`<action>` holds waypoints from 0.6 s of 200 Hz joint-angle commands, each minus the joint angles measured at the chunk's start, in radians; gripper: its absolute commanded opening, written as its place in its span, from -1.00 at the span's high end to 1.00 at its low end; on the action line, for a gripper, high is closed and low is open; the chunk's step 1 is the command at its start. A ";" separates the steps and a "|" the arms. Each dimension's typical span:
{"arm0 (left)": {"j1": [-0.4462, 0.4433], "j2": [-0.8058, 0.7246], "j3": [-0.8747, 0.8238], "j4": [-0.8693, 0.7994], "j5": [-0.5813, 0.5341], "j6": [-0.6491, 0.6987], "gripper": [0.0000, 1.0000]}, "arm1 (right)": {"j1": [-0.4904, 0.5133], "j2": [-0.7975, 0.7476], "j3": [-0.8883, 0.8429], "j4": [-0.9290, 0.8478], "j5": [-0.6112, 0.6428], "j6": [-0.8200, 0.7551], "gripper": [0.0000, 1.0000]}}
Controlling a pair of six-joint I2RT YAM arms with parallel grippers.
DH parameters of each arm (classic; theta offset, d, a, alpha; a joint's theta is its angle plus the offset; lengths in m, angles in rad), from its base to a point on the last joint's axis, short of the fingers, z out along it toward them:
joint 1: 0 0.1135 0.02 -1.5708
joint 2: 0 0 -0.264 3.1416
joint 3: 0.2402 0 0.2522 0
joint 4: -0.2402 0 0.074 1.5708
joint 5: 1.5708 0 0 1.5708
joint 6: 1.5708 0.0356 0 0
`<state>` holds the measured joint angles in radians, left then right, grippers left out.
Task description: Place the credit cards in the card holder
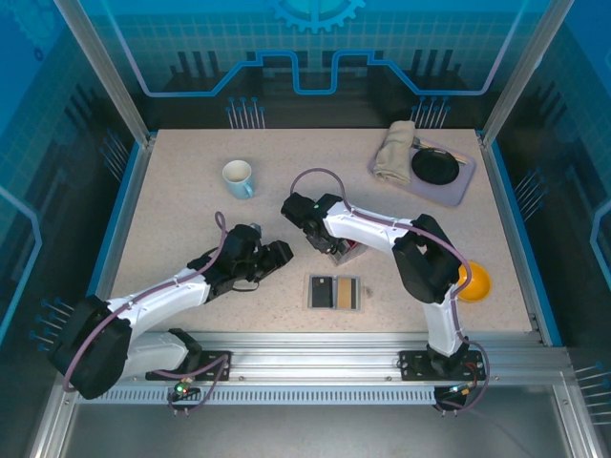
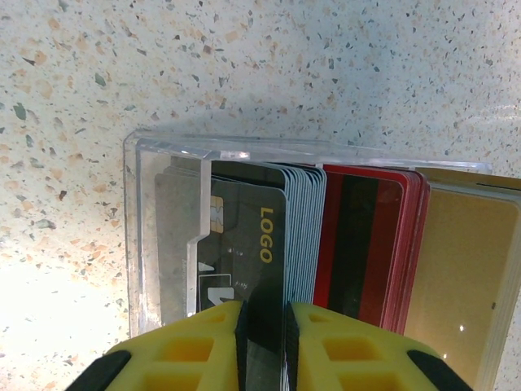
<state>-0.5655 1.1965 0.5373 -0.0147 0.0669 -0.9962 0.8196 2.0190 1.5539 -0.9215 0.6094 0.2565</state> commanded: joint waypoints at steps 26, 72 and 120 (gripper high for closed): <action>0.007 0.003 0.009 -0.016 0.004 -0.006 -0.42 | 0.005 -0.048 0.003 -0.036 0.039 -0.002 0.62; 0.008 0.005 0.012 -0.018 0.005 -0.006 -0.42 | 0.004 -0.054 0.000 -0.039 0.047 -0.005 0.63; 0.008 0.008 0.018 -0.022 0.006 -0.004 -0.42 | 0.004 -0.067 0.002 -0.045 0.025 -0.003 0.74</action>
<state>-0.5655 1.1969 0.5373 -0.0189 0.0669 -0.9962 0.8192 1.9972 1.5539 -0.9283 0.6247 0.2527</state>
